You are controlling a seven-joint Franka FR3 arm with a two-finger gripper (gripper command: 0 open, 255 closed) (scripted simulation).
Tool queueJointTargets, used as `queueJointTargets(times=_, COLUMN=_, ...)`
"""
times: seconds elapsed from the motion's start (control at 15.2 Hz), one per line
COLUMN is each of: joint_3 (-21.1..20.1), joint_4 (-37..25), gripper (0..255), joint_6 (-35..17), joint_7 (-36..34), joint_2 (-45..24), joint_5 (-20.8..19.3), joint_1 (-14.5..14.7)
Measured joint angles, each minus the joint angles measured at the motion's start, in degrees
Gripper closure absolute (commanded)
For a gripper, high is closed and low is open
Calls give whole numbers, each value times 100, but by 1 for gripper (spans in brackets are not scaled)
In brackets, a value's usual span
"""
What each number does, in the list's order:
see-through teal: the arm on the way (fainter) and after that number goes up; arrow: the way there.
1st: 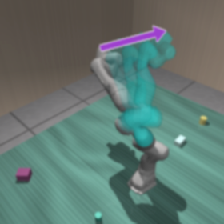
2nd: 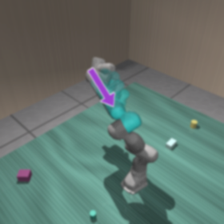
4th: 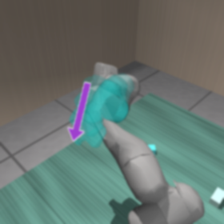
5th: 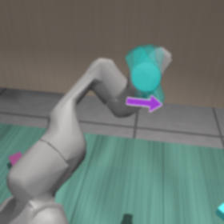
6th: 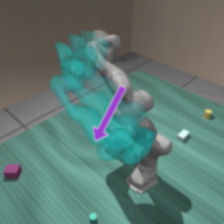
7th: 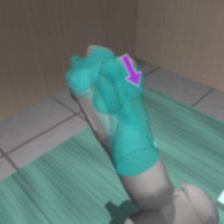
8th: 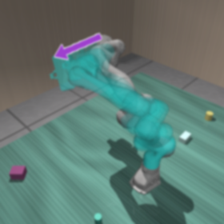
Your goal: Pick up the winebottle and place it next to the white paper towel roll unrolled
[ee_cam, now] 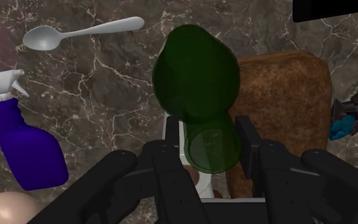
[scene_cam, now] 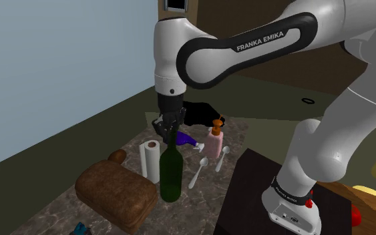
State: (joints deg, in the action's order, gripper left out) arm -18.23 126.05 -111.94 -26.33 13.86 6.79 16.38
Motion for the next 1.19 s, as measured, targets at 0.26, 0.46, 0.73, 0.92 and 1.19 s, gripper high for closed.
queueJointTargets(times=0.26, joint_3=0, joint_4=-1, gripper=0, joint_6=-2, joint_7=0, joint_2=-1, joint_5=0, joint_1=0)
queueJointTargets(times=0.46, joint_3=0, joint_4=-1, gripper=0, joint_6=-2, joint_7=0, joint_2=-1, joint_5=0, joint_1=0)
queueJointTargets(times=0.73, joint_3=30, joint_4=-355, gripper=0, joint_6=388, joint_7=-1, joint_2=43, joint_5=-12, joint_1=-14)
queueJointTargets(times=0.92, joint_3=56, joint_4=-587, gripper=0, joint_6=682, joint_7=4, joint_2=104, joint_5=-10, joint_1=-21)
queueJointTargets(times=1.19, joint_3=60, joint_4=-633, gripper=0, joint_6=729, joint_7=5, joint_2=102, joint_5=-13, joint_1=-24)
